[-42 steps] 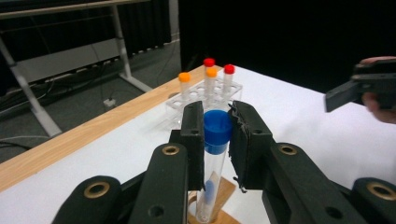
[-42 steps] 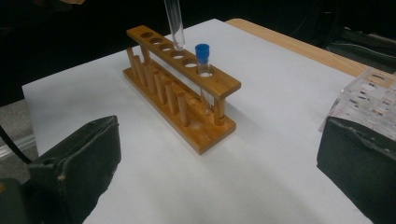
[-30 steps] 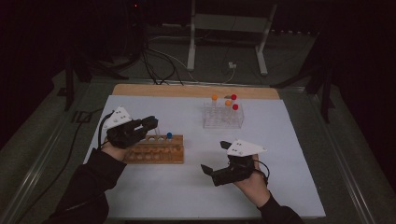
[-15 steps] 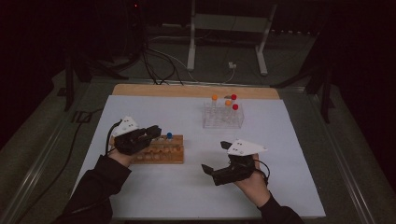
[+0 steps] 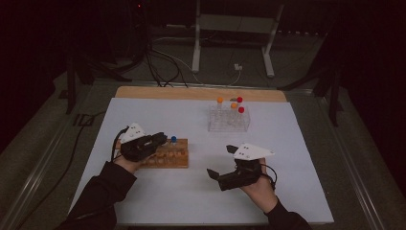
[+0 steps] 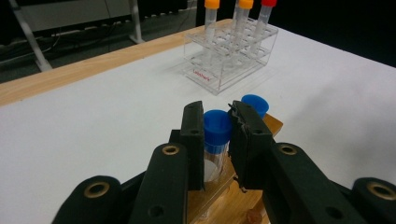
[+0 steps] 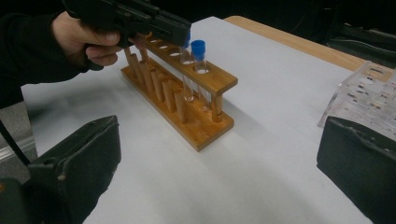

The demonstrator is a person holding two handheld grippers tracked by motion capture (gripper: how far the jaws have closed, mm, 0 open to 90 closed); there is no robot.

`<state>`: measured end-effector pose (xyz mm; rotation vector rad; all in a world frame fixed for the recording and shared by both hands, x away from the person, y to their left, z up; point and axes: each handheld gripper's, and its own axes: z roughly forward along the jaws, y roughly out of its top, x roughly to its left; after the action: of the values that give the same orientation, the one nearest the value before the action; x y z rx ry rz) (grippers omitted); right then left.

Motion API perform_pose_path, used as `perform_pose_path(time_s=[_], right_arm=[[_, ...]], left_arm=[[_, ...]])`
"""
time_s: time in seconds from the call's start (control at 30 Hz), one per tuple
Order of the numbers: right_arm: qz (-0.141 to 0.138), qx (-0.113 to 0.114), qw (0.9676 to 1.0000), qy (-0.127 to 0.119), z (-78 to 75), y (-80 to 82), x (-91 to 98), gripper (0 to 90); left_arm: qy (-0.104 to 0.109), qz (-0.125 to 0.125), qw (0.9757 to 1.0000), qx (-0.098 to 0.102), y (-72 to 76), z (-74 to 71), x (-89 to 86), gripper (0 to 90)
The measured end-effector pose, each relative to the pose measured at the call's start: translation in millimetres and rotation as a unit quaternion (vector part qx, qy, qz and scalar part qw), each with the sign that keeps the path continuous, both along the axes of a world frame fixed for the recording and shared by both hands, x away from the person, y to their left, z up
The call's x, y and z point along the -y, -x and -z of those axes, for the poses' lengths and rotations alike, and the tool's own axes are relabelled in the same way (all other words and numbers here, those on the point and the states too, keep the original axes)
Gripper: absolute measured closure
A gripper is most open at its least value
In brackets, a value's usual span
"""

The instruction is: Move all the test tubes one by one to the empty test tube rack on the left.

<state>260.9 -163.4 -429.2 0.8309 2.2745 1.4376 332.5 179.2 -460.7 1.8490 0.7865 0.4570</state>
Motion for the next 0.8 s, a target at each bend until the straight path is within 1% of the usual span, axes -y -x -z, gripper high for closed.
perform_pose_path(time_s=[0.13,0.33,0.4,0.47,0.5,0.53,0.57,0.6,0.63,0.7,0.8], right_arm=[[-0.001,0.0,1.0,0.001,-0.2,0.1,0.0,0.0],[0.001,0.005,1.0,0.0,-1.4,0.5,0.8,0.0],[0.004,0.006,1.0,-0.004,-2.2,0.5,1.7,0.0],[0.005,0.007,0.9999,-0.006,-3.6,-0.1,3.0,0.0],[0.008,0.011,0.9999,-0.007,-4.5,0.1,3.4,0.0],[0.008,0.012,0.9999,-0.009,-5.6,0.1,4.3,0.0],[0.008,0.011,0.9999,-0.009,-6.6,0.0,4.6,0.0],[0.008,0.016,0.9998,-0.007,-7.4,0.2,5.1,0.0],[0.01,0.018,0.9998,-0.009,-8.0,0.3,5.6,0.0],[0.011,0.018,0.9997,-0.01,-9.8,-0.2,7.5,0.0],[0.015,0.019,0.9997,-0.009,-12.0,-1.9,10.4,0.0]], left_arm=[[0.0,0.001,1.0,-0.003,-0.1,0.6,-0.2,77.1],[-0.007,0.004,0.9999,-0.009,-0.9,-0.8,0.4,76.8],[-0.006,0.004,0.9999,-0.009,-0.7,-0.6,0.2,76.7],[-0.004,0.006,0.9998,-0.016,-0.7,-0.2,-0.4,76.0],[-0.006,0.006,0.9999,-0.014,-0.2,0.2,-0.2,75.4],[-0.002,0.005,0.9998,-0.019,0.2,0.0,-0.5,75.0],[0.002,0.009,0.9998,-0.019,0.7,-0.1,-0.9,74.1],[0.001,0.011,0.9998,-0.019,1.4,-0.5,-1.1,72.6],[0.001,0.012,0.9997,-0.02,2.5,-1.3,-1.3,69.0],[0.005,0.02,0.9996,-0.017,4.9,-2.7,-2.1,65.8],[0.012,0.029,0.9994,-0.014,10.2,-6.6,-4.3,58.6]])
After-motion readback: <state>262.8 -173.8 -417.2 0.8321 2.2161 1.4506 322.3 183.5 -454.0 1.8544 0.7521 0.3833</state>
